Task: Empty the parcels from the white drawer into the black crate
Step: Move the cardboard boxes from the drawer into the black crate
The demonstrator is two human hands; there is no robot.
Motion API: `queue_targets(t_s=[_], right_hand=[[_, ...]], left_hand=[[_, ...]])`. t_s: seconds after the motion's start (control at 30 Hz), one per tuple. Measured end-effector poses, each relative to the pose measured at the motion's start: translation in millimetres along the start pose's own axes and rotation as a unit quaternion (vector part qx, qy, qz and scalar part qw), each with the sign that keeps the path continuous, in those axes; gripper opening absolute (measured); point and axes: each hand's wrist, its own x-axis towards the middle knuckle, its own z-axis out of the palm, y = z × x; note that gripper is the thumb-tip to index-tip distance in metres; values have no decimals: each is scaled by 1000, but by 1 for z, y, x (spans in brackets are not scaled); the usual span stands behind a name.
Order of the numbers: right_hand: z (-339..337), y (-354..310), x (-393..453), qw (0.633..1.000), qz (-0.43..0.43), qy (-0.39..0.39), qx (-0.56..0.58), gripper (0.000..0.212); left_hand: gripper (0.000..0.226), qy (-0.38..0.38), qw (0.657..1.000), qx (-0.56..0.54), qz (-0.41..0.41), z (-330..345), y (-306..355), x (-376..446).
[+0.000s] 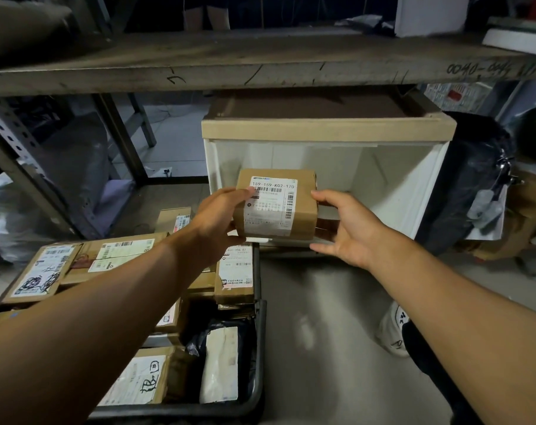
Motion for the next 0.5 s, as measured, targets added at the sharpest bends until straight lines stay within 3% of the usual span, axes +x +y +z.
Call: queue_targets(t_s=[0.3,0.5], right_hand=[[72,41,5,991,44,-119,-38,40],[139,82,12,985,75,-141,-70,41]], left_hand=[[34,86,996,18,18,-101,-15,-28],[28,119,993,25,-6,-173,-38,-50]])
